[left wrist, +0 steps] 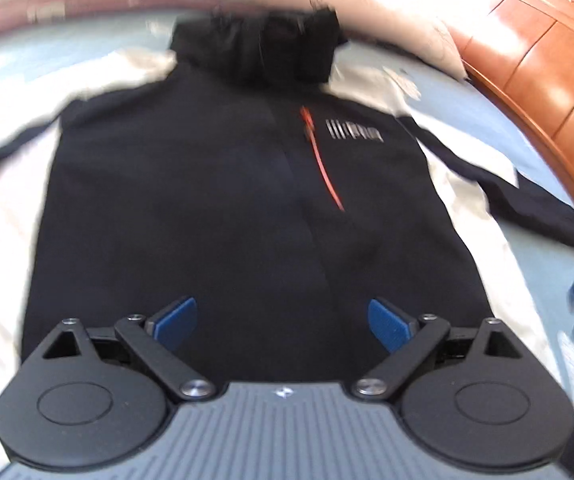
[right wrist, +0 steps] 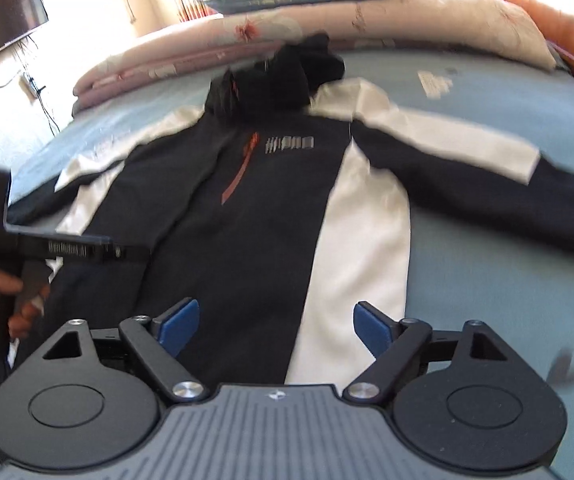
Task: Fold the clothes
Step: 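Move the right gripper to the black hood and grasp it, then lift the held hood up off the collar with the right gripper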
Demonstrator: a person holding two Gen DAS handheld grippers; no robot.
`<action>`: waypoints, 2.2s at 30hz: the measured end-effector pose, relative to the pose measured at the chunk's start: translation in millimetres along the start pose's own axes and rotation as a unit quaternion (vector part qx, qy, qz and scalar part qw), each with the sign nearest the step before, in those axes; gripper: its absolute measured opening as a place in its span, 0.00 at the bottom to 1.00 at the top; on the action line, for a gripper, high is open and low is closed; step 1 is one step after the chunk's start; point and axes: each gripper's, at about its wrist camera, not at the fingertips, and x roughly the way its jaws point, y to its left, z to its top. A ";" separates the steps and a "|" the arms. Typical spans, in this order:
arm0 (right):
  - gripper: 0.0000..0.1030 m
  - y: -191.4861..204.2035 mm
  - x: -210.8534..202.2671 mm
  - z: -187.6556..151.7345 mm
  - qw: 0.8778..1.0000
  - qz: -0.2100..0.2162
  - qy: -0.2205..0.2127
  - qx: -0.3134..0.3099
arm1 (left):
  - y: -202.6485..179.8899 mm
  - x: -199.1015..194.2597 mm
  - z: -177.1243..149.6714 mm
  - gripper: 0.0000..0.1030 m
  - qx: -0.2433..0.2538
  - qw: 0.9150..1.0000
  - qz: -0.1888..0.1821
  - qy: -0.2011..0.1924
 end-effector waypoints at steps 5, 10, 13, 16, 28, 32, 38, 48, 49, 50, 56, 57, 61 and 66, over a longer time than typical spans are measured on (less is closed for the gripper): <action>0.80 -15.3 27.1 102.3 0.999 0.030 -0.027 0.023 | 5.3 15.4 62.9 0.90 0.019 0.998 0.022 -0.063; 0.80 -39.8 82.1 197.7 0.991 0.076 -0.035 0.105 | 17.1 55.9 115.7 0.90 -0.005 0.995 0.025 -0.092; 0.80 -56.2 127.7 236.5 0.981 0.096 -0.032 0.165 | 30.8 85.6 125.0 0.90 -0.035 0.995 0.002 -0.089; 0.80 -78.4 177.8 257.8 0.966 0.118 -0.031 0.229 | 40.8 115.7 119.6 0.90 -0.044 0.996 -0.008 -0.076; 0.80 -154.9 338.5 268.2 0.864 0.170 -0.048 0.472 | 38.0 120.5 89.8 0.99 0.048 0.993 -0.026 -0.107; 0.66 -156.4 370.4 267.5 0.851 0.174 -0.048 0.492 | 33.2 112.0 91.8 0.99 0.071 0.993 -0.014 -0.096; 0.14 -106.4 346.6 304.4 0.925 0.172 -0.083 0.329 | 41.4 95.4 95.3 0.99 0.045 0.991 -0.056 -0.116; 0.13 34.3 247.0 280.7 0.962 0.221 -0.048 -0.150 | 57.4 60.3 103.4 0.99 0.042 0.984 -0.127 -0.119; 0.13 47.6 241.5 267.4 0.955 0.216 -0.026 -0.200 | 56.1 53.5 102.8 0.99 0.054 0.981 -0.131 -0.130; 0.13 60.0 237.2 252.9 0.947 0.207 -0.001 -0.247 | 55.1 48.2 102.3 0.99 0.064 0.979 -0.134 -0.136; 0.19 87.9 214.7 171.7 0.909 0.148 0.124 -0.371 | 50.2 41.5 102.5 0.99 0.100 0.976 -0.133 -0.140; 0.22 87.2 210.9 163.9 0.908 0.141 0.133 -0.371 | 49.3 43.0 103.3 0.99 0.100 0.977 -0.131 -0.137; 0.47 82.5 183.3 149.7 0.919 0.113 0.138 -0.351 | 42.2 41.5 102.7 0.99 0.117 0.976 -0.130 -0.129; 0.66 70.4 146.6 171.4 0.949 0.093 0.090 -0.289 | 39.5 40.6 101.2 0.99 0.122 0.975 -0.134 -0.129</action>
